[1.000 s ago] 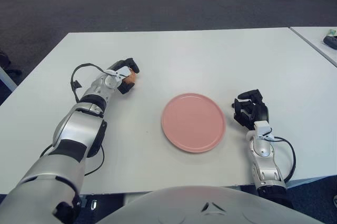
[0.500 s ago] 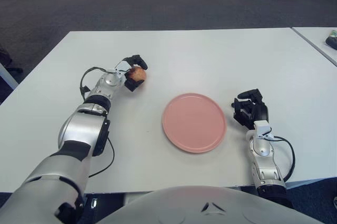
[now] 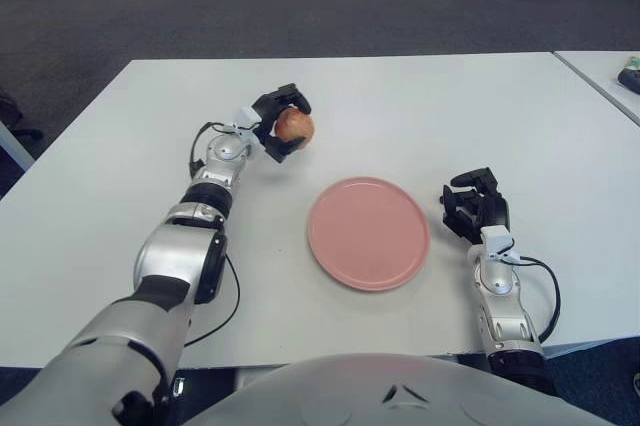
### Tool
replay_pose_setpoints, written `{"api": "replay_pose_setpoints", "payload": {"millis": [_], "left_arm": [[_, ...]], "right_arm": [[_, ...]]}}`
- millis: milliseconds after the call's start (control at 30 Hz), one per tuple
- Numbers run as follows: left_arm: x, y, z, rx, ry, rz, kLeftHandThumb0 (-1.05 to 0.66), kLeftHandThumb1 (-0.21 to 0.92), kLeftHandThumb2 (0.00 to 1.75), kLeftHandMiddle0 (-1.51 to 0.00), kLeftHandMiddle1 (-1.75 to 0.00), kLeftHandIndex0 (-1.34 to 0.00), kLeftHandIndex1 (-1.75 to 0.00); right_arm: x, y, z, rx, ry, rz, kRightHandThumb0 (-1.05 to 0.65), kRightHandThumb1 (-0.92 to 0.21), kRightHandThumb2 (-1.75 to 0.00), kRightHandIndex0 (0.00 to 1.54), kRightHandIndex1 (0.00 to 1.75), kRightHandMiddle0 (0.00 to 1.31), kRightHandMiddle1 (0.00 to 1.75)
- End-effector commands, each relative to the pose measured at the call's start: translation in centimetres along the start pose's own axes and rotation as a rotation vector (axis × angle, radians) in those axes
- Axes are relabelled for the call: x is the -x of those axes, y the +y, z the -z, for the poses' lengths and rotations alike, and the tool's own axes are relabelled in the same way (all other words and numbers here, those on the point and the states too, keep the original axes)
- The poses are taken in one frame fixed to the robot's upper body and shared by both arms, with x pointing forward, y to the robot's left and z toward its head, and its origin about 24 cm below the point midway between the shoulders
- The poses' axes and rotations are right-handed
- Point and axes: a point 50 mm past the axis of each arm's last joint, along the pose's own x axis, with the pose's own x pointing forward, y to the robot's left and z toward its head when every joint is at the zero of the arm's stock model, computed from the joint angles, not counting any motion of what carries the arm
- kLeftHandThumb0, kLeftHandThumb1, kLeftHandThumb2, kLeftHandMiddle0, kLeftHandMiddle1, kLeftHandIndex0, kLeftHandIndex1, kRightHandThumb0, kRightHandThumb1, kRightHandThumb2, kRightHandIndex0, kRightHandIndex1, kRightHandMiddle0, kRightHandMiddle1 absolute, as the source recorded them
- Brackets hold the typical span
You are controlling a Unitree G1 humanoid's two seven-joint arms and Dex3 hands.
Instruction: Put the apple into the plate.
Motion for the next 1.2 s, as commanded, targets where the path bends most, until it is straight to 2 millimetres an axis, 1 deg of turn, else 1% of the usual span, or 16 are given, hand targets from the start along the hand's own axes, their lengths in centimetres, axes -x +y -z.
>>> {"api": "replay_pose_setpoints", "payload": {"millis": [0, 100, 233, 333, 500, 600, 700, 767, 833, 933, 1033, 1167], "left_arm": [[0.2, -0.1, -1.7, -0.01, -0.129, 0.039, 0.0, 0.07, 1.56, -0.84, -1.63, -0.57, -1.75], [0.5, -0.4, -2.2, -0.011, -0.166, 0.065, 0.0, 0.07, 1.56, -0.84, -1.62, -0.57, -1.75], [0.9, -1.3, -3.6, -0.032, -0.228, 0.123, 0.0, 0.06, 1.57, -0.85, -1.61, -0.58, -1.75], [1.3, -2.6, -4.3, -0.047, -0.265, 0.174, 0.0, 0.04, 1.59, -0.87, -1.6, -0.6, -1.75], [1.9, -4.2, -4.7, -0.04, -0.292, 0.23, 0.0, 0.01, 1.62, -0.88, -1.61, -0.62, -1.75], [2.4, -6.0, -5.3, -0.028, -0.333, 0.328, 0.0, 0.0, 1.63, -0.89, -1.61, -0.63, -1.75], [2.7, -6.7, -5.7, -0.044, -0.361, 0.373, 0.0, 0.0, 1.64, -0.89, -1.62, -0.63, -1.75], [3.3, -7.6, -5.8, -0.08, -0.378, 0.435, 0.0, -0.01, 1.65, -0.89, -1.62, -0.63, -1.75], [3.7, -8.0, -5.8, -0.095, -0.381, 0.467, 0.0, -0.01, 1.65, -0.9, -1.62, -0.63, -1.75], [4.6, -9.1, -5.6, -0.173, -0.388, 0.557, 0.0, -0.01, 1.65, -0.9, -1.62, -0.63, -1.75], [4.9, -9.4, -5.6, -0.212, -0.397, 0.588, 0.0, -0.01, 1.65, -0.9, -1.63, -0.63, -1.75], [5.8, -10.1, -5.3, -0.399, -0.42, 0.676, 0.0, 0.01, 1.63, -0.88, -1.63, -0.61, -1.75]], "right_arm": [[-0.1, -0.2, 0.3, -0.005, 0.01, 0.018, -0.38, -0.71, -0.81, 0.65, 1.2, 0.32, 1.75], [-0.1, -0.2, 0.3, -0.014, 0.009, 0.018, -0.38, -0.71, -0.82, 0.64, 1.2, 0.32, 1.75], [-0.1, -0.2, 0.3, -0.025, 0.008, 0.016, -0.38, -0.71, -0.82, 0.63, 1.2, 0.32, 1.75], [-0.1, -0.2, 0.3, -0.031, 0.004, 0.017, -0.38, -0.71, -0.82, 0.63, 1.2, 0.32, 1.75], [-0.1, -0.2, 0.3, -0.032, -0.002, 0.017, -0.38, -0.7, -0.82, 0.62, 1.2, 0.32, 1.75], [0.0, -0.2, 0.3, -0.038, 0.002, 0.017, -0.38, -0.7, -0.82, 0.61, 1.2, 0.32, 1.75], [0.0, -0.2, 0.3, -0.038, 0.0, 0.018, -0.38, -0.71, -0.82, 0.61, 1.2, 0.32, 1.75], [0.0, -0.2, 0.2, -0.037, -0.003, 0.021, -0.38, -0.71, -0.82, 0.62, 1.2, 0.32, 1.75], [0.1, -0.2, 0.2, -0.037, -0.003, 0.023, -0.38, -0.71, -0.82, 0.63, 1.21, 0.32, 1.75], [0.1, -0.2, 0.1, -0.038, -0.003, 0.027, -0.37, -0.71, -0.81, 0.63, 1.21, 0.32, 1.75], [0.1, -0.2, 0.1, -0.037, -0.005, 0.028, -0.37, -0.72, -0.81, 0.63, 1.21, 0.31, 1.75], [0.2, -0.2, 0.1, -0.037, -0.002, 0.022, -0.37, -0.73, -0.79, 0.63, 1.21, 0.3, 1.75]]}}
